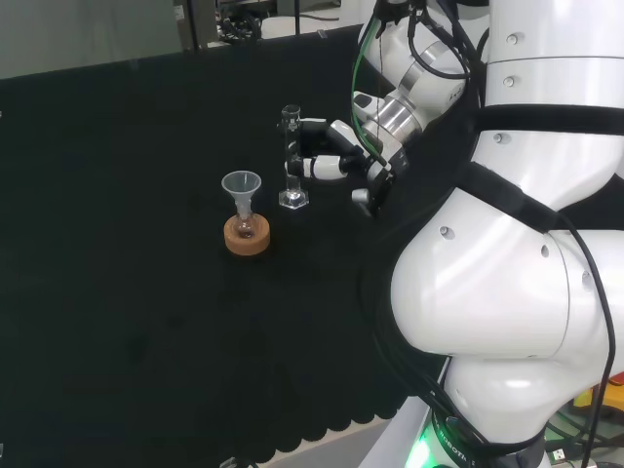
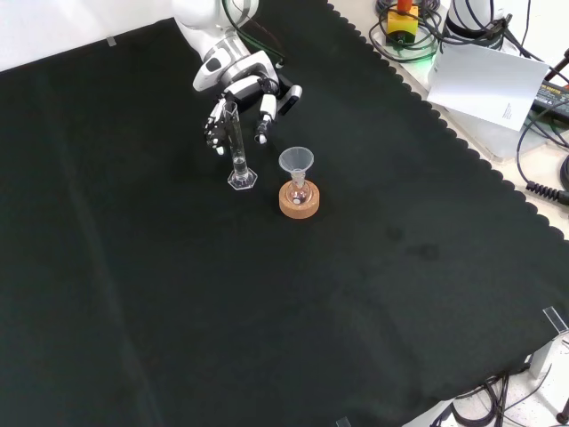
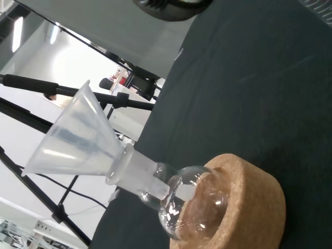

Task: Pick up the graduated cylinder.

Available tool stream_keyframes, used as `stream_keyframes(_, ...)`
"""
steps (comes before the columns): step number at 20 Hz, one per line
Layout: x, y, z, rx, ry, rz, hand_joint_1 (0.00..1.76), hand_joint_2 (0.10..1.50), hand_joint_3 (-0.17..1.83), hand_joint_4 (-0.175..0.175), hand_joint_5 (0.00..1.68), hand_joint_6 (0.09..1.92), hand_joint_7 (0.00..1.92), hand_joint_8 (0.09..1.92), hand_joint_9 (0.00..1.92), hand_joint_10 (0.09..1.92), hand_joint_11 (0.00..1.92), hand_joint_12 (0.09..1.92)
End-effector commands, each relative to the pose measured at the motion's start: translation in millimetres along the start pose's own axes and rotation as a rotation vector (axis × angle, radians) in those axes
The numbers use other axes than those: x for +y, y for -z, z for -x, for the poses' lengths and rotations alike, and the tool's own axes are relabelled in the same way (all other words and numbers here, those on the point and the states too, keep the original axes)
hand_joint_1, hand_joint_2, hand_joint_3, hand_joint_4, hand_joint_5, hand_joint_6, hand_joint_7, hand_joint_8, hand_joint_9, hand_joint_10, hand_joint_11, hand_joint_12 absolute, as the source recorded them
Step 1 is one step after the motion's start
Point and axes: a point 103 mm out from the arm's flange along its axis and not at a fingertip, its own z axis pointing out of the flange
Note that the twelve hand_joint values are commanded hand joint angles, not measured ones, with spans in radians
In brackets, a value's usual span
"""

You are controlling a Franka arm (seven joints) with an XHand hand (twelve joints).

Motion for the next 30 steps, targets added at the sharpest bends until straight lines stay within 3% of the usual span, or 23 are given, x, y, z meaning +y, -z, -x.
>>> stream_keyframes(1,1.4,-3.1,0.5,0.026,0.014,-0.005,1.13,0.99,-0.17,-0.040,0.60,0.12,0.42,0.58,0.68,0.49,0.47,1.23)
stream_keyframes(9,2.8,-7.0,4.2,0.059,0.010,0.003,1.14,0.99,-0.17,-0.043,0.60,0.16,0.44,0.59,0.73,0.47,0.54,1.19)
stream_keyframes(15,3.3,-12.3,8.6,0.085,0.013,0.000,1.15,1.00,-0.17,-0.039,0.55,0.43,0.51,0.56,0.82,0.37,0.59,1.16)
stream_keyframes(30,13.0,-8.3,4.3,0.074,0.022,0.031,1.13,1.04,-0.17,-0.031,0.53,0.54,0.47,0.56,0.78,0.36,0.54,1.17)
